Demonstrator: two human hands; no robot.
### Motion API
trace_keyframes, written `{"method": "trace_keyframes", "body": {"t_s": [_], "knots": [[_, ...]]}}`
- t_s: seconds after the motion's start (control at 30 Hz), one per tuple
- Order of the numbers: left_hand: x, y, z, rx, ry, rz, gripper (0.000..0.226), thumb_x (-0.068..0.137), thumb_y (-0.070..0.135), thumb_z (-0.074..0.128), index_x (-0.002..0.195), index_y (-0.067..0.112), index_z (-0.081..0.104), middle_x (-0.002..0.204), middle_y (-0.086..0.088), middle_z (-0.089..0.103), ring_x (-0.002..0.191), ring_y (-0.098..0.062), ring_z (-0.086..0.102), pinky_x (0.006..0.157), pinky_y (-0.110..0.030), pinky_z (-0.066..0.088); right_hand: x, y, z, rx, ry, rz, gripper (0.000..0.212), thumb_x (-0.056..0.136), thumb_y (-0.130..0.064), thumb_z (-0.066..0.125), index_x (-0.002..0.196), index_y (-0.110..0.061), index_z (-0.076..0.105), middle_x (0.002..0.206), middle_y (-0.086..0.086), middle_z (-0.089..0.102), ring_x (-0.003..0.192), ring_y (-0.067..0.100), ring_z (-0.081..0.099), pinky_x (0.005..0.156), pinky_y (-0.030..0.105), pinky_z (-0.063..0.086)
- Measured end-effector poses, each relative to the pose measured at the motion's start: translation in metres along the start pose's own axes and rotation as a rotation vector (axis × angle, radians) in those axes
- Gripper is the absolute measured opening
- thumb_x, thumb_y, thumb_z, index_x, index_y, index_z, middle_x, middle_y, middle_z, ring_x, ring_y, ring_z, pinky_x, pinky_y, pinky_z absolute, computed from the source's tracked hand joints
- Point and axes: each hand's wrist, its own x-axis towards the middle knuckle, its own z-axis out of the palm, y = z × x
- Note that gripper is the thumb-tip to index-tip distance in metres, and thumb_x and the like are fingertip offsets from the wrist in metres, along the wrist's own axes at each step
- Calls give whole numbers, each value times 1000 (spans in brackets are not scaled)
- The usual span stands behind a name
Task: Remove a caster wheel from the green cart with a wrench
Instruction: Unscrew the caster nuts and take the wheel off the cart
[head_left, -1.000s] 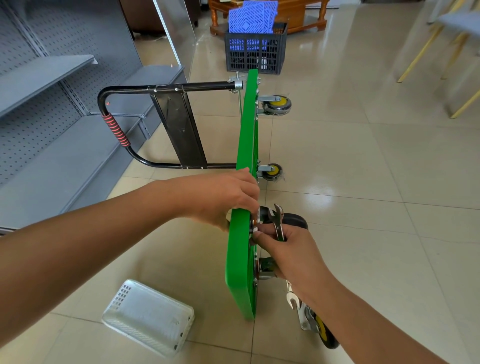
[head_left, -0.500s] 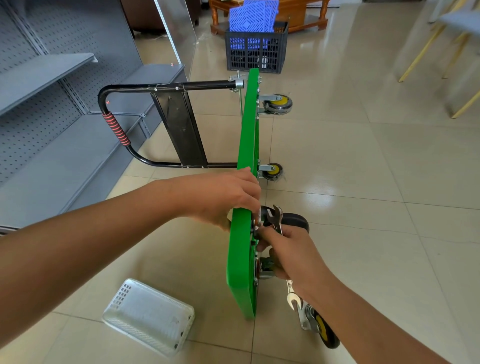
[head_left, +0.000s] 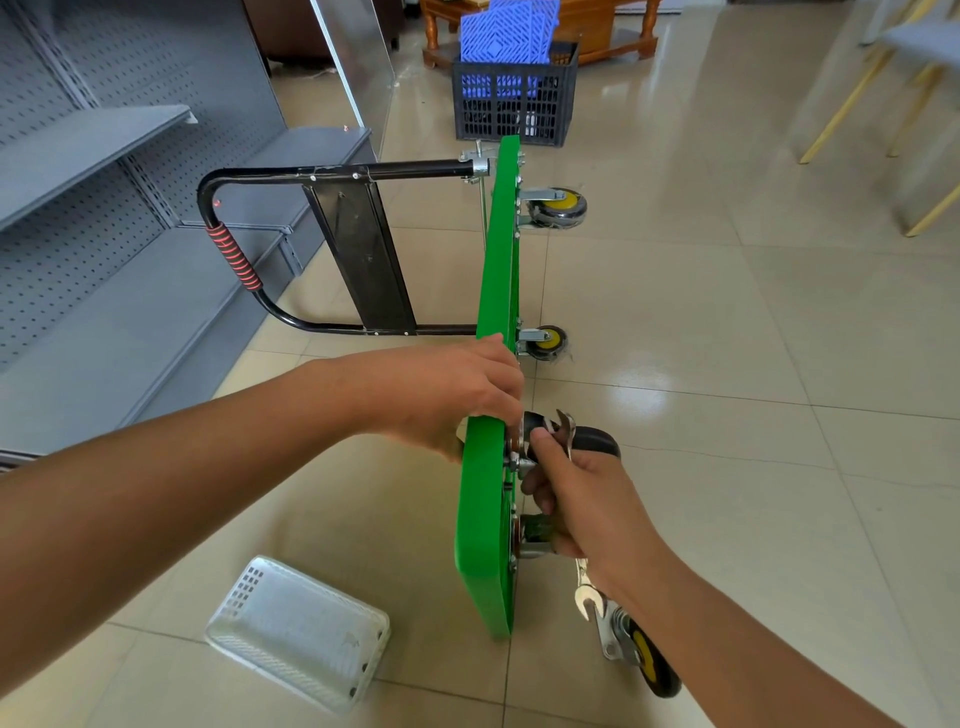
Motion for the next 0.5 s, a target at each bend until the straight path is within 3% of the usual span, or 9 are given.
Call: {"method": "trace_keyframes", "body": {"t_s": [0.17, 0.27, 0.37, 0.5], "knots": [[0, -1, 0, 5, -14, -8, 46, 79, 41, 83, 121, 33, 66, 123, 12, 57, 135, -16, 39, 125, -50, 20, -2, -5, -7, 97, -39, -73, 17, 98, -14, 57, 90, -2, 67, 59, 4, 45, 36, 4, 37, 35, 15, 32], [0, -1, 1, 11, -17, -7, 45, 79, 41, 83, 120, 32, 66, 124, 12, 57, 136, -17, 39, 126, -49, 18, -3, -6, -7, 95, -88, -38, 19, 98, -7, 53, 106, 3, 67, 57, 3, 44, 34, 4, 37, 35, 16, 32], [0, -1, 1, 1, -2, 1, 45, 78, 42, 83, 120, 33, 66, 122, 12, 58, 135, -17, 40, 124, -50, 21, -2, -4, -8, 15, -178, 66, 18, 92, -6, 56, 100, 9, 63, 55, 4, 42, 37, 9, 30, 36, 19, 26], [-1, -2, 1, -7, 6, 3, 45, 78, 41, 83, 119, 33, 66, 121, 13, 58, 134, -16, 40, 124, -51, 22, 0, -5, -9, 20, -193, 101, 13, 86, 1, 54, 93, 0, 65, 53, 6, 40, 40, 12, 24, 39, 19, 20]]}}
